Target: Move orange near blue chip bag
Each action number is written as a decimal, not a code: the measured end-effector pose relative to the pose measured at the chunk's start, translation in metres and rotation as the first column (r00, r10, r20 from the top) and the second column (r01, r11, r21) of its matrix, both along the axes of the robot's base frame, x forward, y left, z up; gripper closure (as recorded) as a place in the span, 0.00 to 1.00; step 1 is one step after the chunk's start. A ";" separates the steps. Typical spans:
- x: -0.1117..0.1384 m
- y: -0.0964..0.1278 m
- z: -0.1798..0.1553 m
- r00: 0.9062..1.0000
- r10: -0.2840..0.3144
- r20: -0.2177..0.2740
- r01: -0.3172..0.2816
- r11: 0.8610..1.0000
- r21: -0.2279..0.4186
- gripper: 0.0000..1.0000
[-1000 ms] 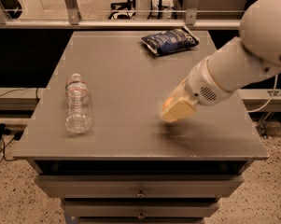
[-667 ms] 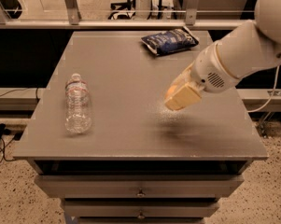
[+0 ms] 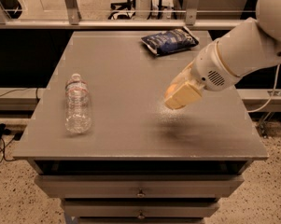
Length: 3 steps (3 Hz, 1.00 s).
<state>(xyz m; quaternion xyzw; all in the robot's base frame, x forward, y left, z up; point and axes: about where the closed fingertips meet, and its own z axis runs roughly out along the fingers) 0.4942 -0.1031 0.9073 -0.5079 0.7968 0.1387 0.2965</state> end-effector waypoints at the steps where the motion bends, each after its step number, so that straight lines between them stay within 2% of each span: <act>1: 0.034 -0.009 0.015 0.997 -0.006 0.075 0.006 1.000 0.000 1.00; 2: 0.100 -0.028 0.043 0.982 -0.034 0.186 0.030 0.999 0.026 1.00; 3: 0.162 -0.040 0.051 0.969 -0.067 0.237 0.053 0.996 0.066 1.00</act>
Offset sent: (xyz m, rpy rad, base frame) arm 0.1883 -0.0585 0.0880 0.0638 -0.3429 -0.0757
